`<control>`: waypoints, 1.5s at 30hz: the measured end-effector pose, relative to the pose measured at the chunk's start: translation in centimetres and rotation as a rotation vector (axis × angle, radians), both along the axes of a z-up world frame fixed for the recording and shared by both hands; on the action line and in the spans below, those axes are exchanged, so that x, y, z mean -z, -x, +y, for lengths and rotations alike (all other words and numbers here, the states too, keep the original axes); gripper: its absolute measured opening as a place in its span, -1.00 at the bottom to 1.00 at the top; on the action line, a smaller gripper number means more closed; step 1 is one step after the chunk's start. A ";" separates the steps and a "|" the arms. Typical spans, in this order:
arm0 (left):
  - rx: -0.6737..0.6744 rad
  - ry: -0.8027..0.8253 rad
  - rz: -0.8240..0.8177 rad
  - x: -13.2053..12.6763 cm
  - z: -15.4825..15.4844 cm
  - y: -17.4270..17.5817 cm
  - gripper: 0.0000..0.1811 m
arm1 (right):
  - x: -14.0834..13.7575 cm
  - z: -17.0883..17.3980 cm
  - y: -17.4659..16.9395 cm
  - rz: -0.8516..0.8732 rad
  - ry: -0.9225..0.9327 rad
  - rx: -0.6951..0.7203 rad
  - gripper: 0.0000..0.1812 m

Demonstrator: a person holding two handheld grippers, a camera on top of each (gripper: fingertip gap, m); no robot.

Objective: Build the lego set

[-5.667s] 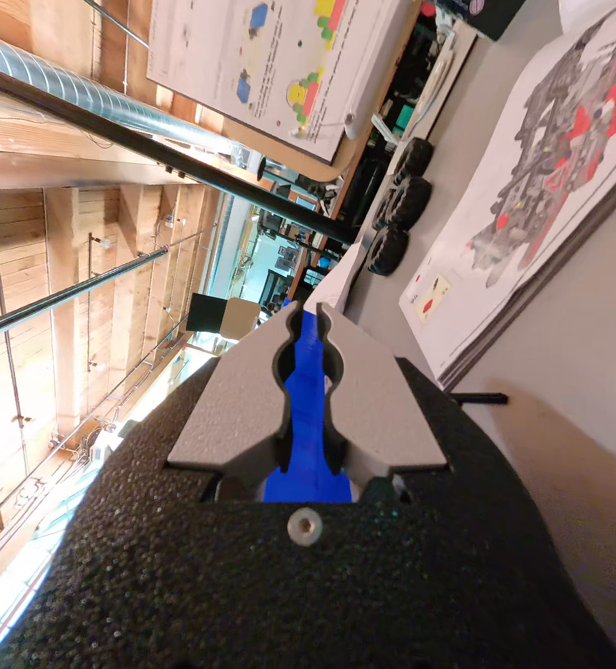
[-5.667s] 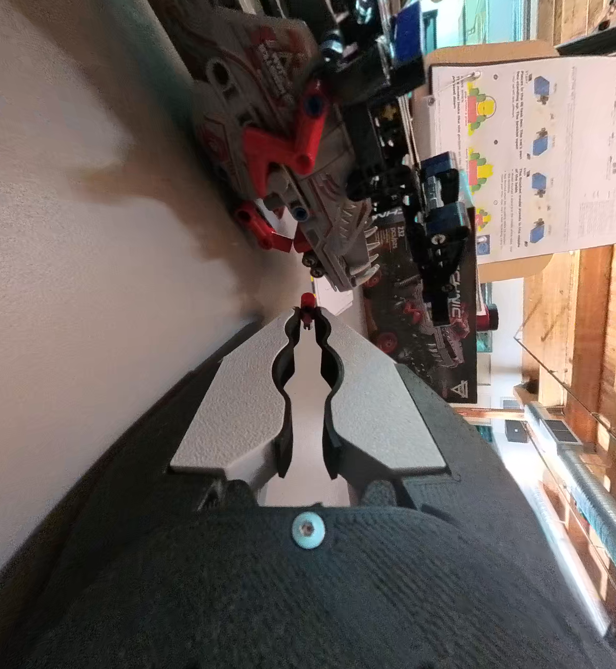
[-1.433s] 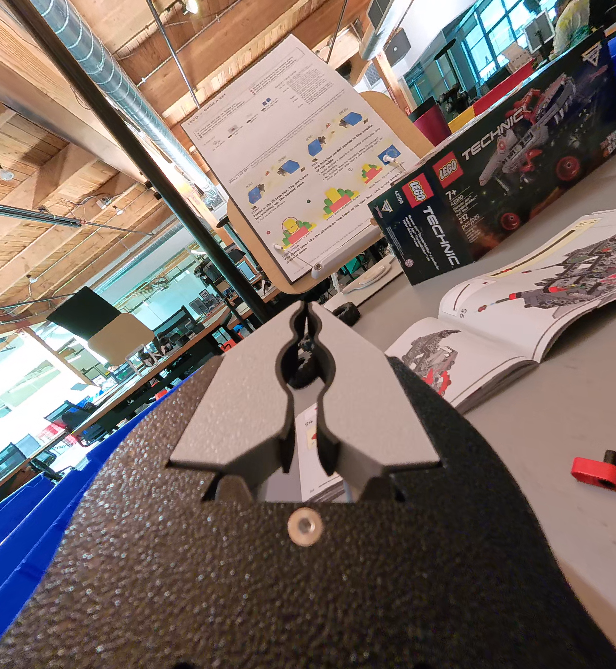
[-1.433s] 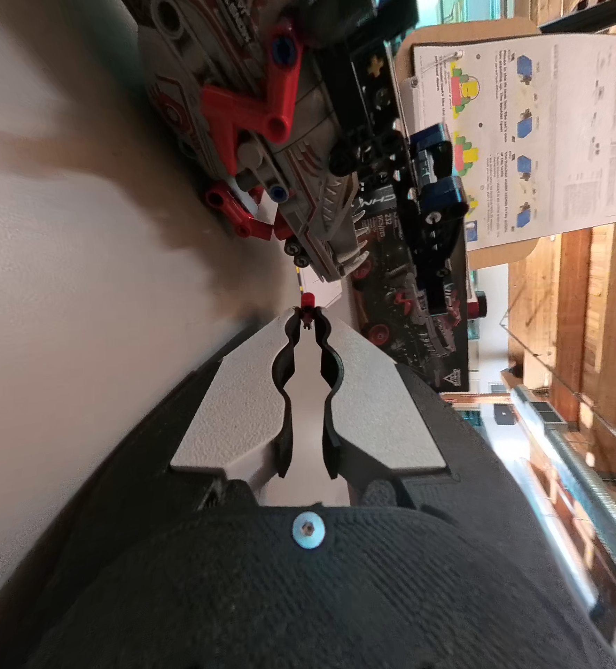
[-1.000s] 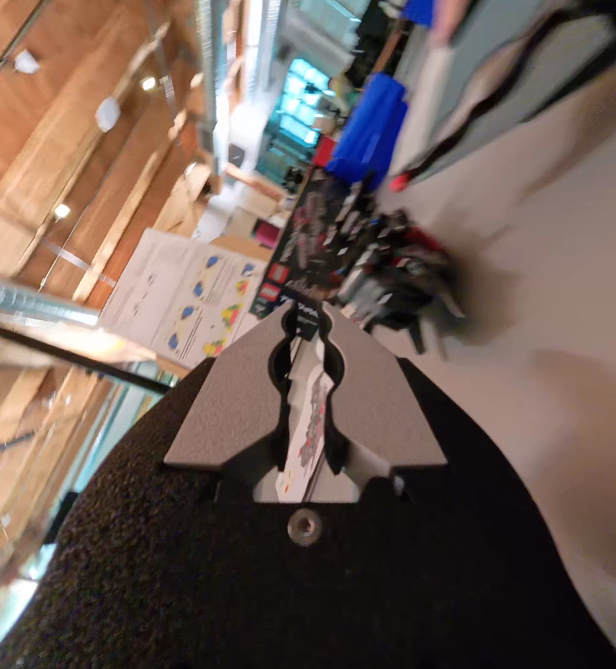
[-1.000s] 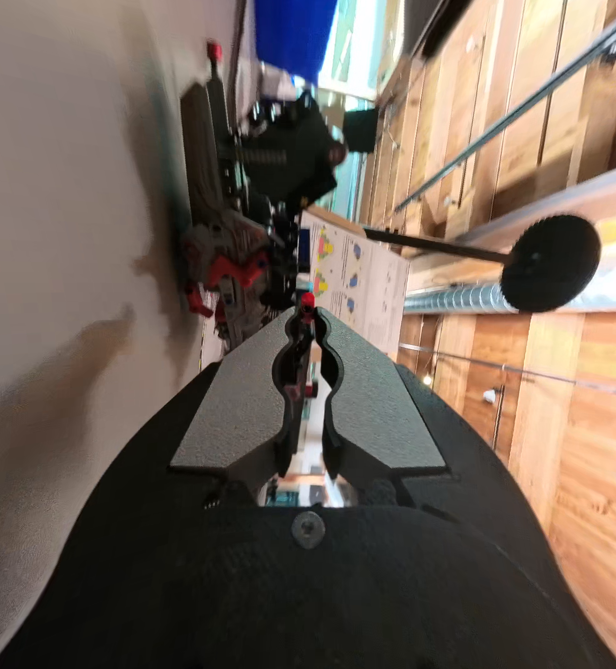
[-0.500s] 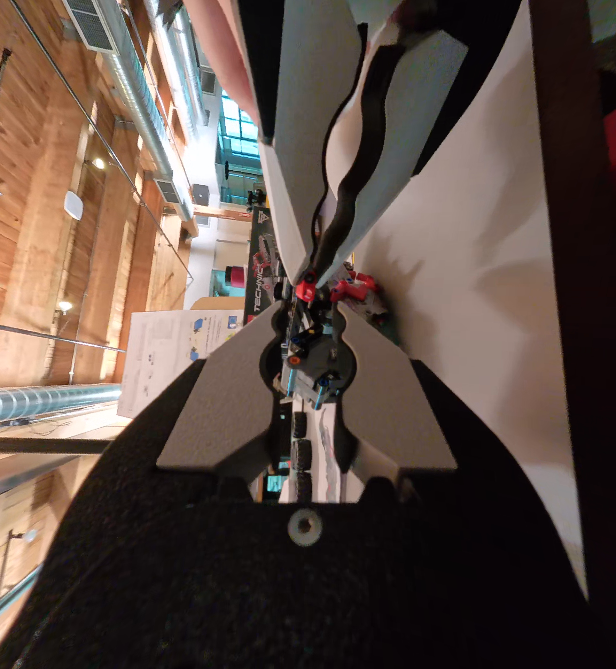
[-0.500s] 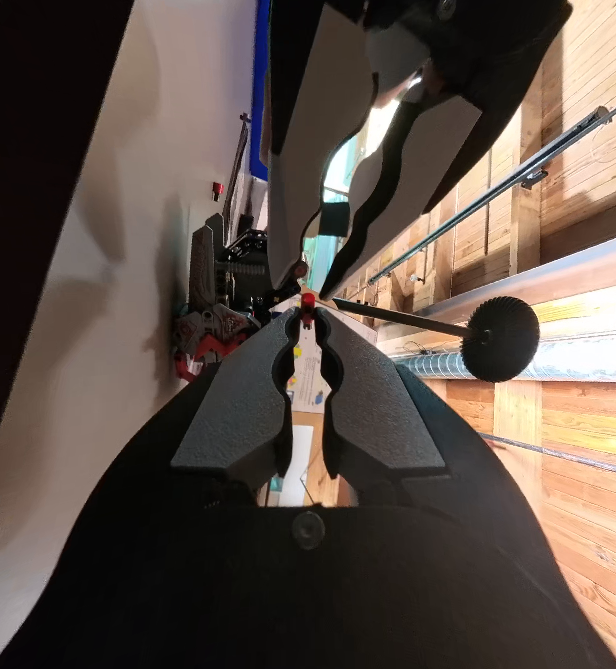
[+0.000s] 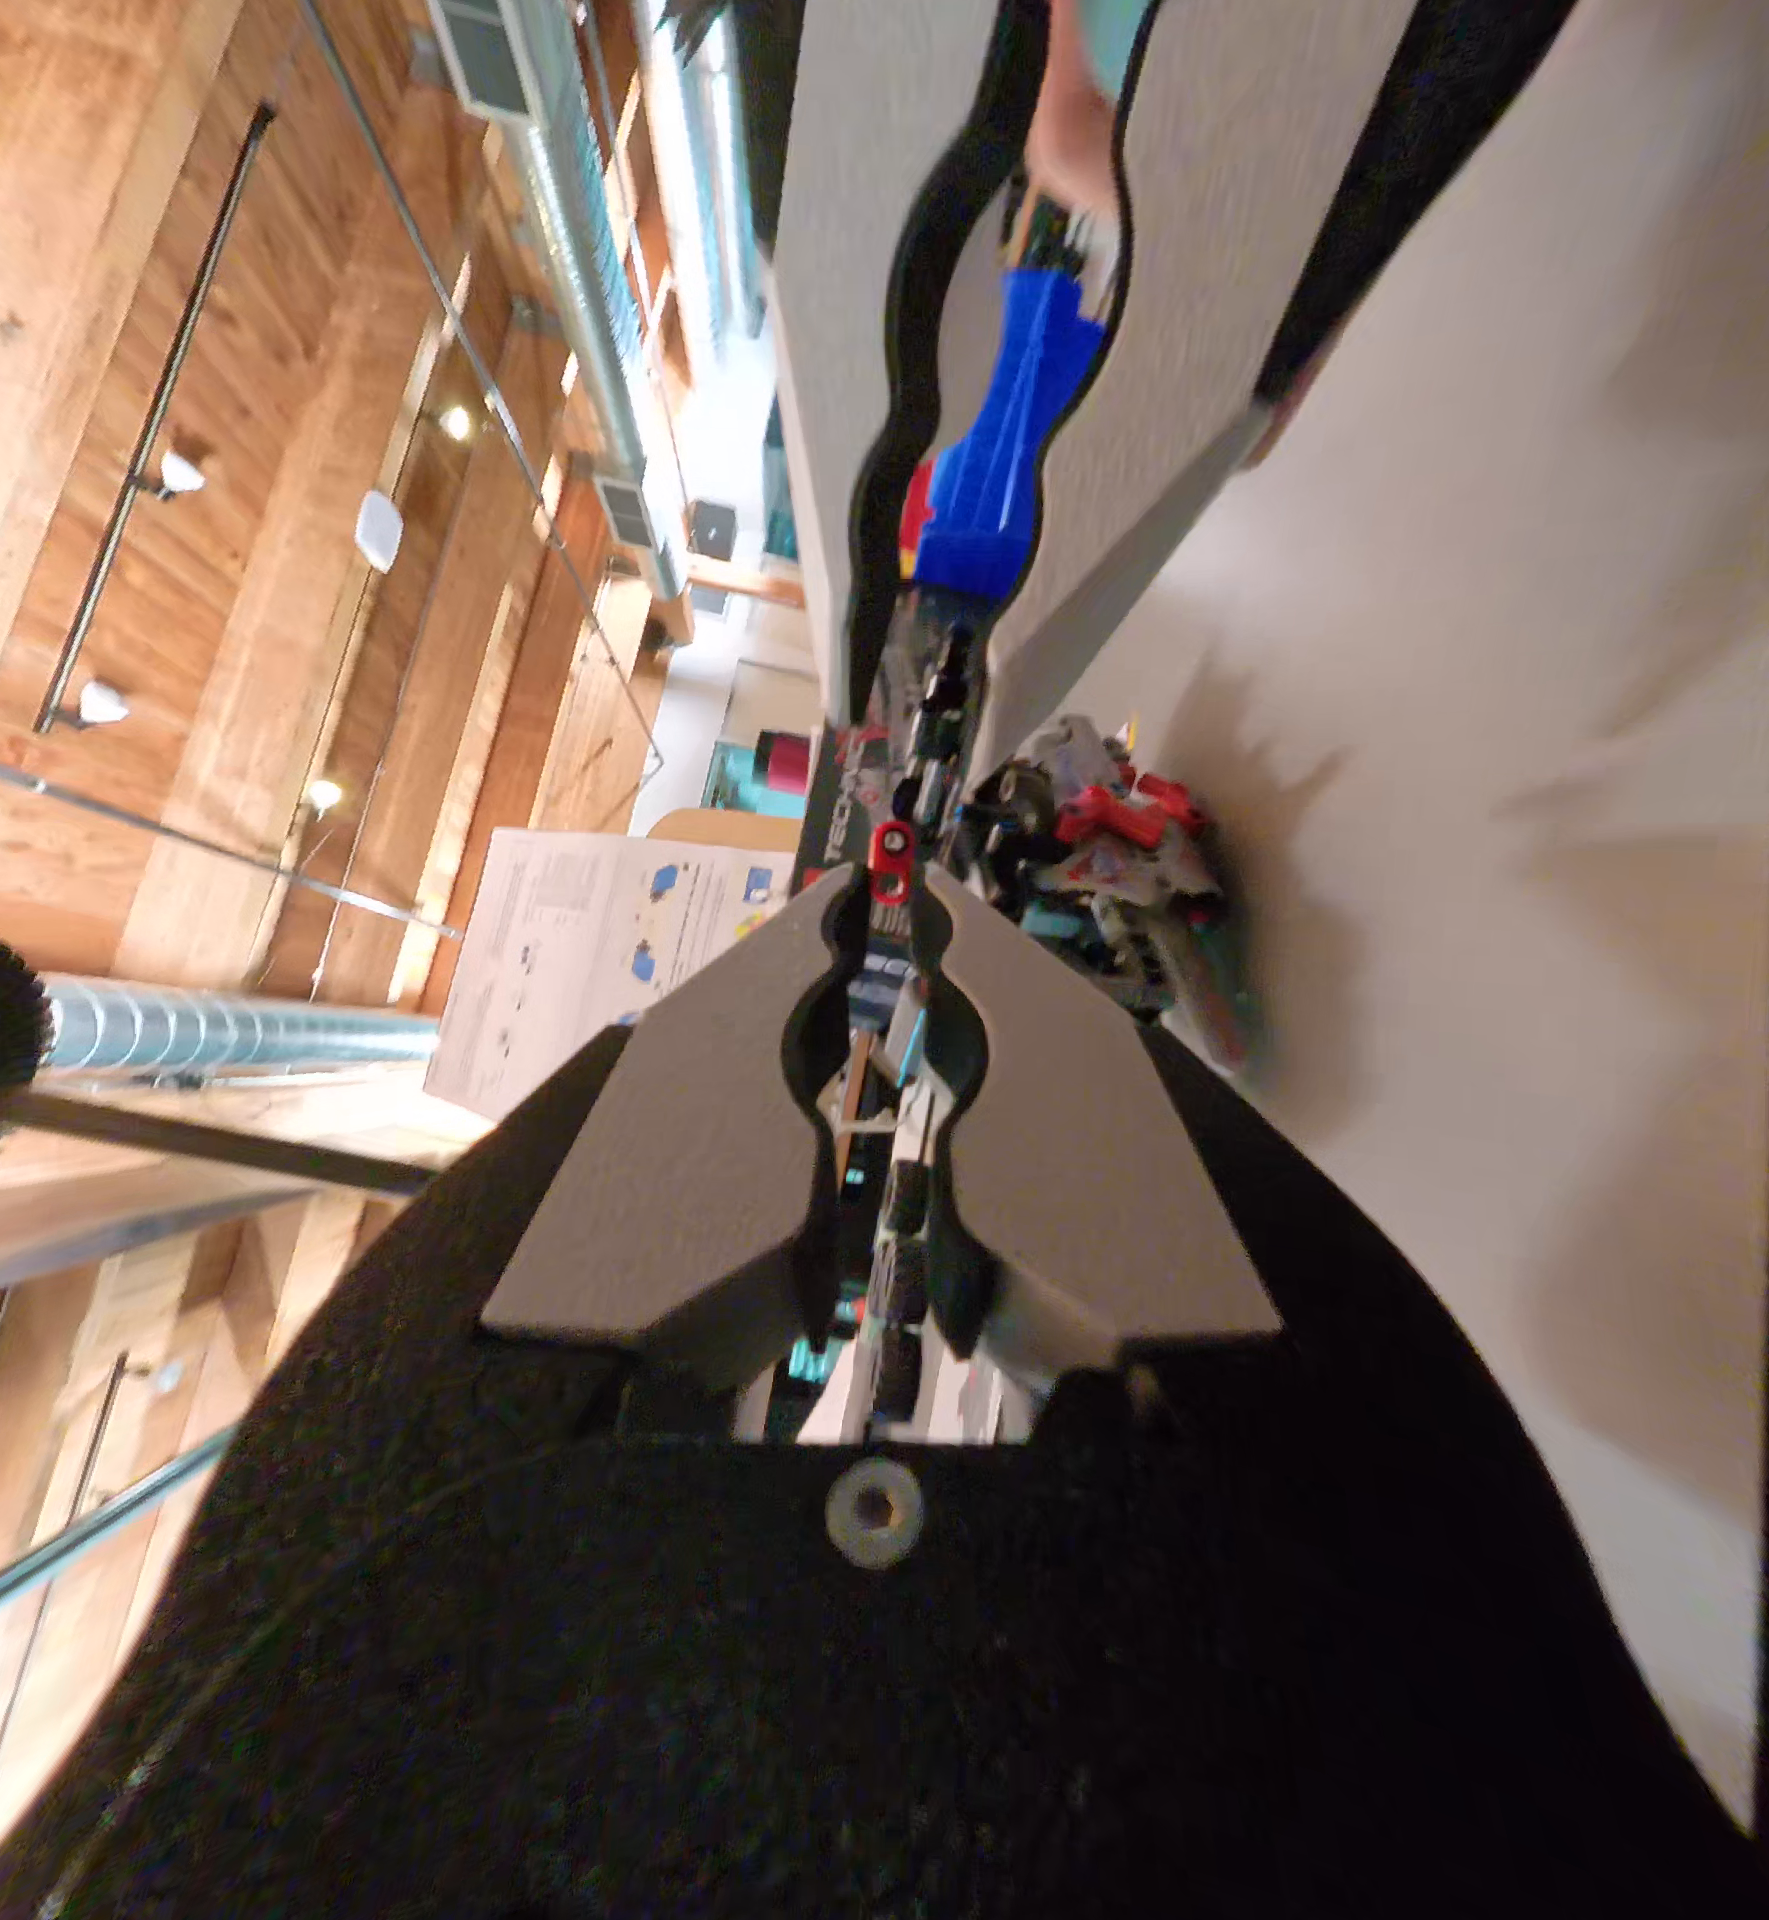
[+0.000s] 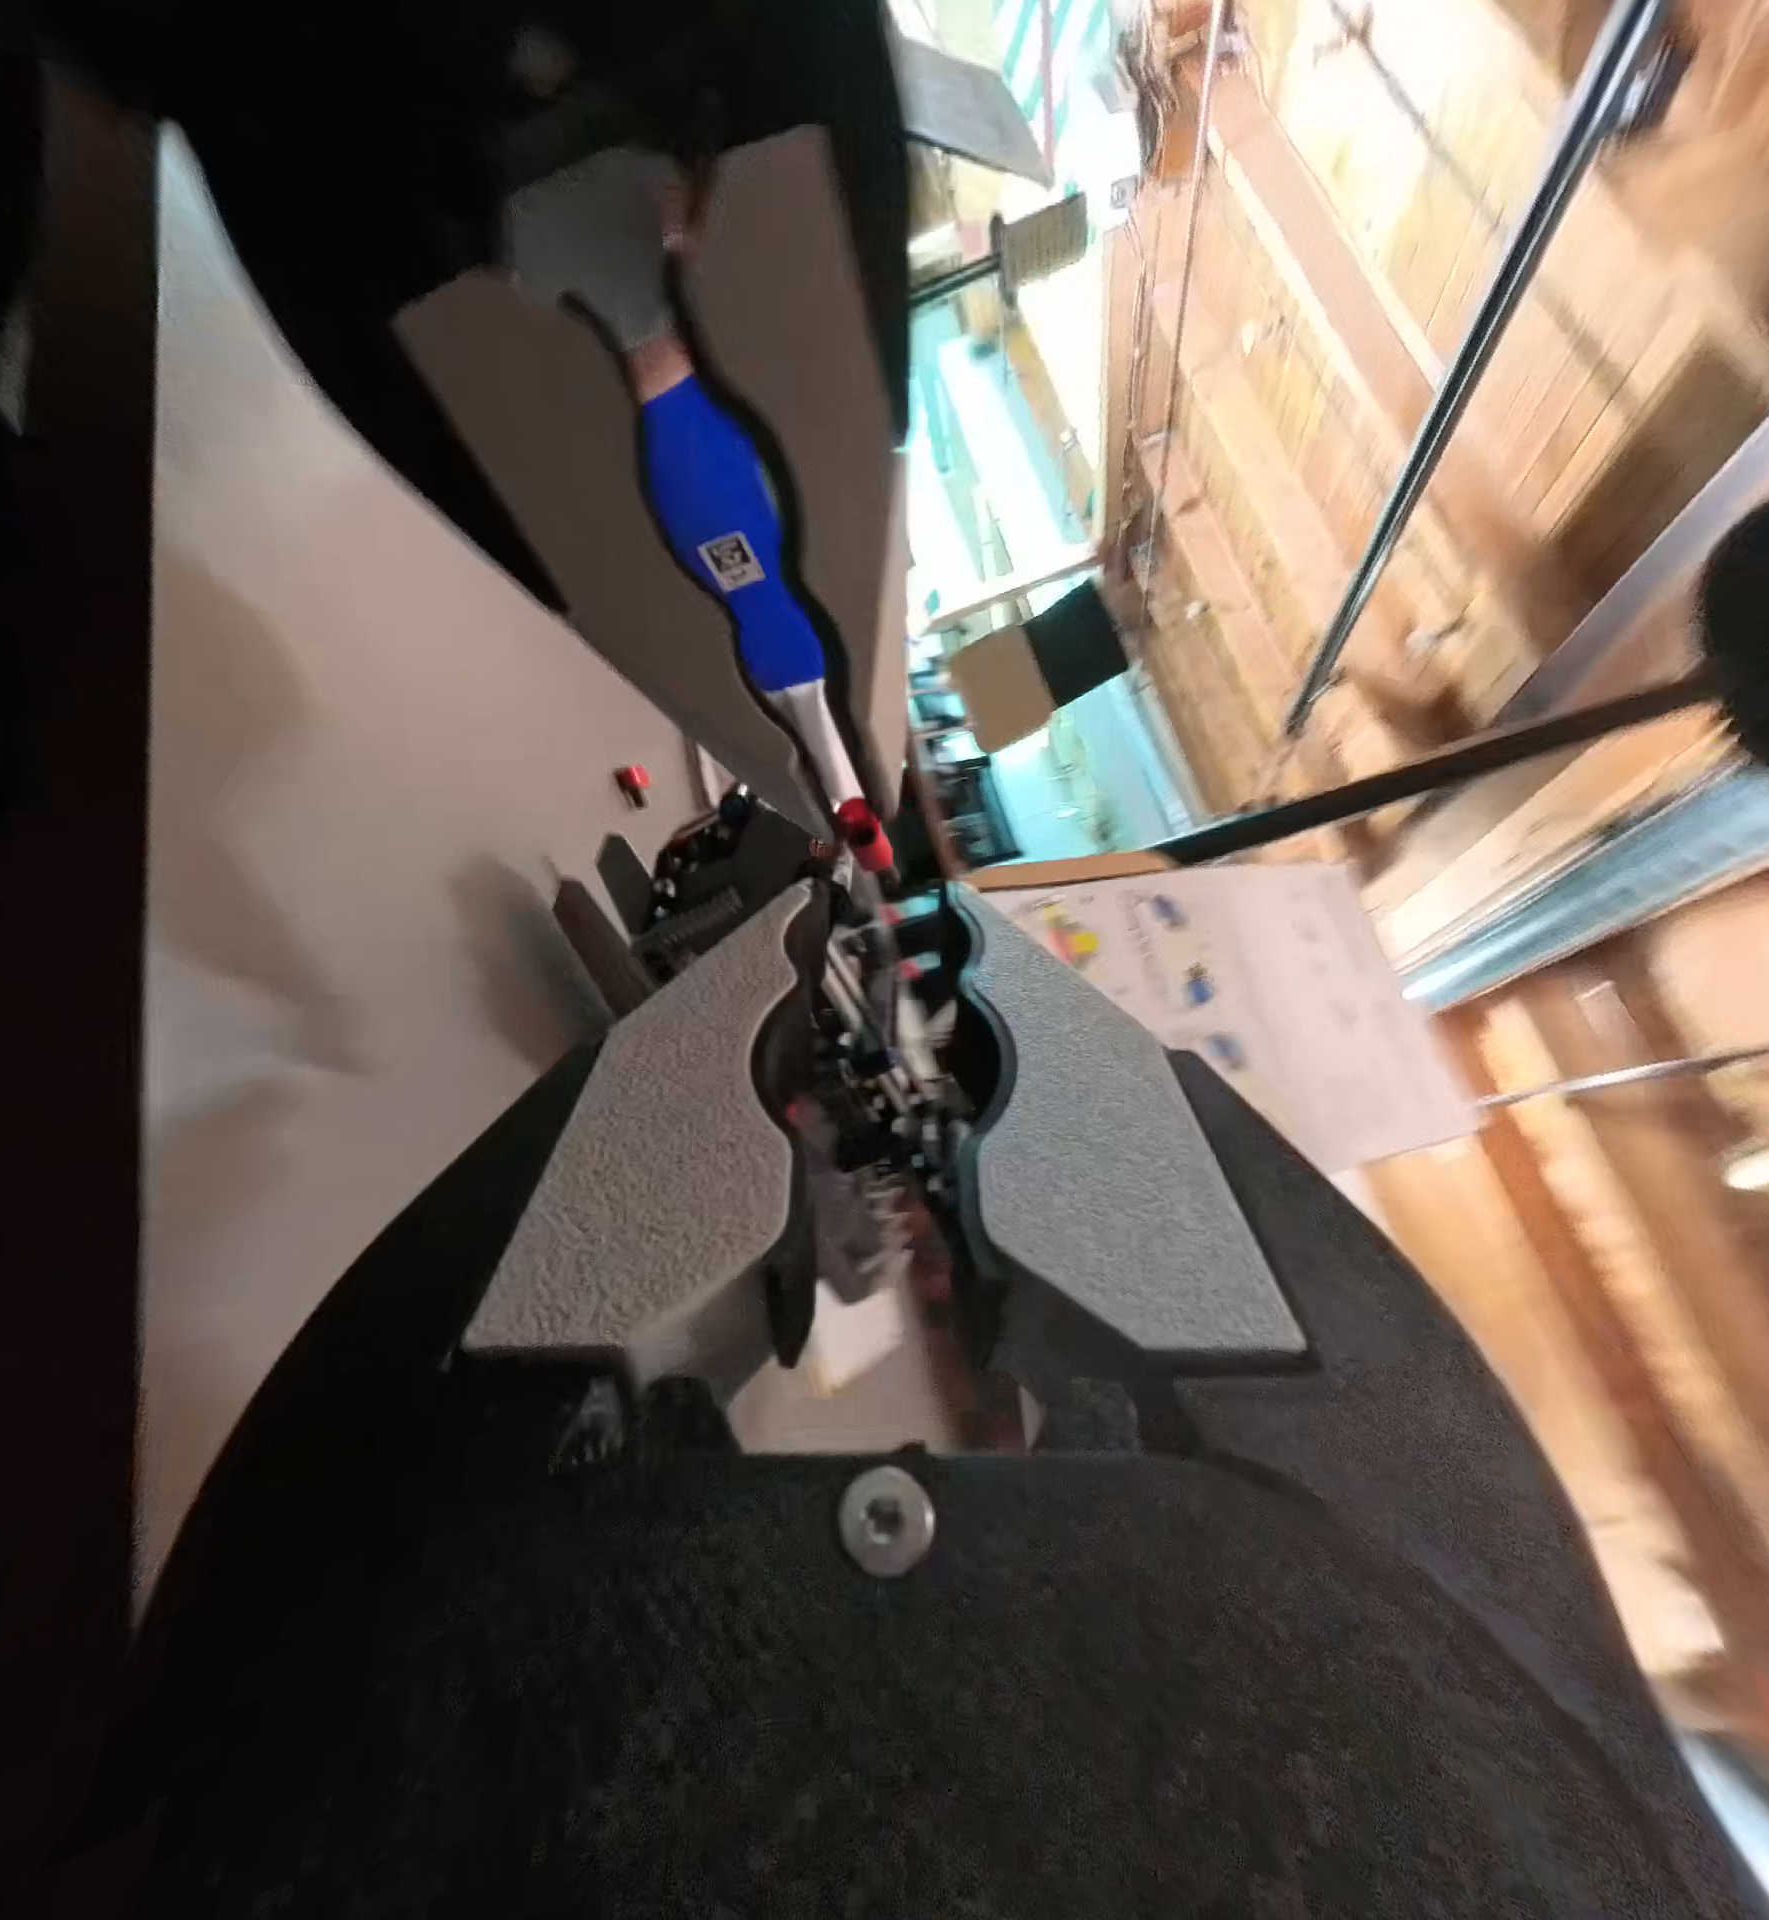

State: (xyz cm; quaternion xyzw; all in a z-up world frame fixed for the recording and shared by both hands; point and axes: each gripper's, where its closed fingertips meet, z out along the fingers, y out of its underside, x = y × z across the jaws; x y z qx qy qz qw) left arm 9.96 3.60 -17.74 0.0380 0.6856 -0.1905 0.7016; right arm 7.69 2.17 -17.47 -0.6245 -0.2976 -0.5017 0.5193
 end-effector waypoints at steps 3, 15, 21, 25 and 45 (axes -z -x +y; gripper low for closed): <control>-0.053 0.021 -0.044 -0.6 1.4 -0.3 -0.95 | -0.4 -0.3 -0.1 0.520 -0.097 -0.043 -0.52; -0.036 -0.004 -0.151 -1.2 1.9 0.2 -0.95 | -1.2 1.0 -0.2 1.913 -0.553 -0.307 -0.67; -0.025 -0.015 -0.159 -0.8 1.9 -0.4 -0.95 | -0.6 1.8 -0.6 1.993 -0.644 -0.334 -0.79; -0.034 -0.039 -0.160 -0.4 2.0 -0.5 -0.95 | -0.3 1.9 -1.1 2.026 -0.698 -0.334 -0.86; -0.092 -0.105 -0.168 0.4 1.2 -0.2 -0.95 | 0.7 1.8 -1.5 2.140 -0.801 -0.326 -0.84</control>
